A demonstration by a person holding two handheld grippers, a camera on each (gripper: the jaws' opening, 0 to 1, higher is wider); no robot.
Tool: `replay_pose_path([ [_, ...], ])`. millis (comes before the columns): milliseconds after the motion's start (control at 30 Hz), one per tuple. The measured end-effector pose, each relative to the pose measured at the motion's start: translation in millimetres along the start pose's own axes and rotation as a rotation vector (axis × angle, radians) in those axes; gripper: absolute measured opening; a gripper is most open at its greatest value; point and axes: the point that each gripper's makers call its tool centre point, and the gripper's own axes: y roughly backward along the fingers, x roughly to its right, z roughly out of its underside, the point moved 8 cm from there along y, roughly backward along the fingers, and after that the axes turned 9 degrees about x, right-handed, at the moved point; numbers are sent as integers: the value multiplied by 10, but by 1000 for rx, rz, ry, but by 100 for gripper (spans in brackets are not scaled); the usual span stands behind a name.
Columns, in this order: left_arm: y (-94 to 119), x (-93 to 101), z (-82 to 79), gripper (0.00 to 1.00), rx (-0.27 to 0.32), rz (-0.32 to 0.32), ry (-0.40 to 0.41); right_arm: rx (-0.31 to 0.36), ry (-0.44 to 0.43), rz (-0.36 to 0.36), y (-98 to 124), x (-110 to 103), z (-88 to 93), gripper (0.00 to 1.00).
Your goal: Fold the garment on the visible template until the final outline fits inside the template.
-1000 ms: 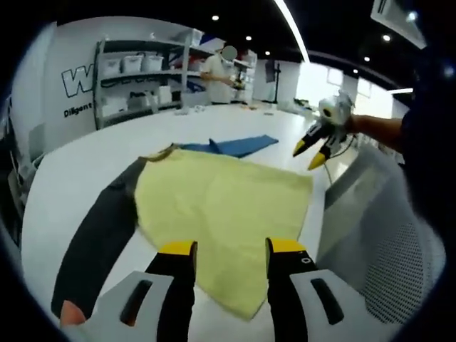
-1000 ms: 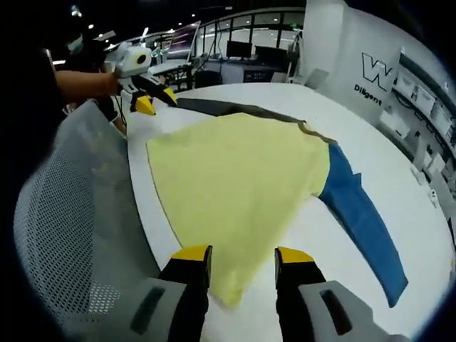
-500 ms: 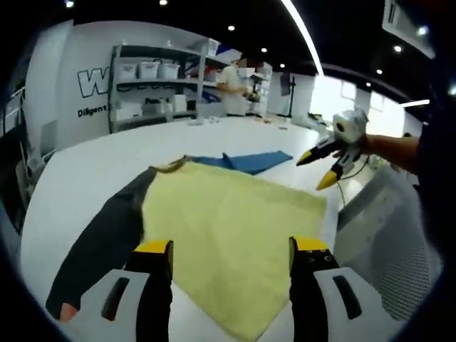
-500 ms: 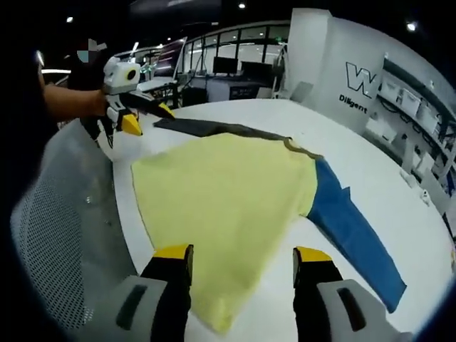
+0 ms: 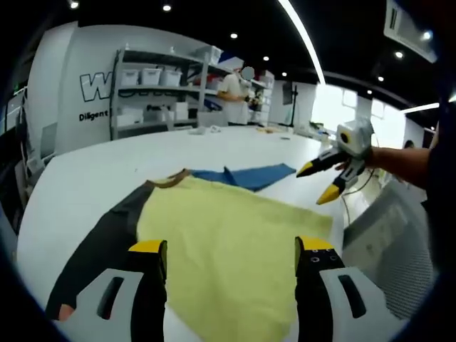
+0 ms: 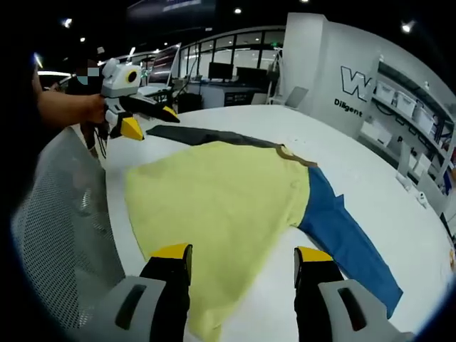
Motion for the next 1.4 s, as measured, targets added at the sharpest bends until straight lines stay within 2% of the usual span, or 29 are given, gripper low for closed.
replay_pose_path([
  [200,-196,-62,-36,69,17,-5,13,22,-14,19,-84,140,-87,58],
  [467,-449,-202,-9,68,15,-24,44,62,-56,70,-214,460,-201,57],
  [733,-660,-361,85,66,-23,-38,57,72,-72,90,-402,709,-293,56],
  [933,-811,-475,154,66,-58,-48,72,63,-67,94,-577,888,-318,55],
  [1400,-1126,-663,198,64,-78,-55,96,43,-109,97,-959,1364,-304,52],
])
